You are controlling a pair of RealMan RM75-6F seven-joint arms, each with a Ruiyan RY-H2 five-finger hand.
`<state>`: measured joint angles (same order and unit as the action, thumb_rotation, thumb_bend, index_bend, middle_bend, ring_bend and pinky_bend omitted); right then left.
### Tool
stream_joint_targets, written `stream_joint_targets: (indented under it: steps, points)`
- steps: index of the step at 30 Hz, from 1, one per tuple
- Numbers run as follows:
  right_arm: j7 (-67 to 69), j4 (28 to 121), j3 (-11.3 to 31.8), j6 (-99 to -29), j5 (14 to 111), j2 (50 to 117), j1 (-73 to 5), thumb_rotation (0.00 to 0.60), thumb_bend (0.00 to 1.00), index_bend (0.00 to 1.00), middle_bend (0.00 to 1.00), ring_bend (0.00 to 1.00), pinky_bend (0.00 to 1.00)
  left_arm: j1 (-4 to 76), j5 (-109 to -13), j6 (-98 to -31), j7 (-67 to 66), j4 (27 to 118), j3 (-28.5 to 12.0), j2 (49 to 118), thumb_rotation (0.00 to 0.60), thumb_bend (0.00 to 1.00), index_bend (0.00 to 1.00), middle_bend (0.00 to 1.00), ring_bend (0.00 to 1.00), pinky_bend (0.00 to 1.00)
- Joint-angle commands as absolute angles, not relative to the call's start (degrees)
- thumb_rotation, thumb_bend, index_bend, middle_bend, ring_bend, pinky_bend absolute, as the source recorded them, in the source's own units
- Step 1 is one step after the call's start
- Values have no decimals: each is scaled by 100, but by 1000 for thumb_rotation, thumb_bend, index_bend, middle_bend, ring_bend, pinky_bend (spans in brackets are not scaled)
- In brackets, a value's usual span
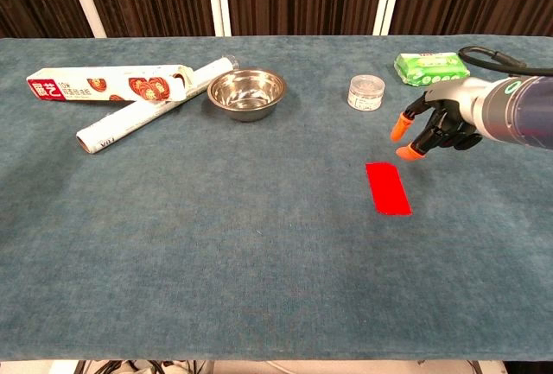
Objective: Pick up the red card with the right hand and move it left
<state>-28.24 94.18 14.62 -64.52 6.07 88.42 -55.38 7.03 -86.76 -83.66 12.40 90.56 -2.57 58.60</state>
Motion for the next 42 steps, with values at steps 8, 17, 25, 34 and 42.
stream_joint_targets:
  steps: [8,17,25,34,42]
  points:
    - [-2788,9112,1566,-6213,537,8929,-5347,600,343,370,1000,1000,1000,701,-8672,-8364,1215,9073,-256,5853,600,206,109,53,31,0]
    - [-2680,8925,1591,-6085,713,9131,-5228,600,359,379,1000,1000,1000,698,-8678,-8372,1163,9078,-252,5852,600,206,109,55,31,0]
    - [-2753,8750,1534,-6132,935,9358,-5188,600,360,394,1000,1000,1000,690,-8686,-8386,1171,9079,-249,5845,600,206,108,55,31,0]
    - [-2814,8722,1608,-6193,1066,9461,-5142,600,377,412,1000,1000,1000,688,-8650,-8375,1162,9104,-260,5842,600,206,108,55,31,0]
    - [-2877,8757,1618,-6145,1114,9482,-5071,600,375,412,1000,1000,1000,681,-8650,-8386,1153,9111,-261,5842,600,207,108,55,31,0]
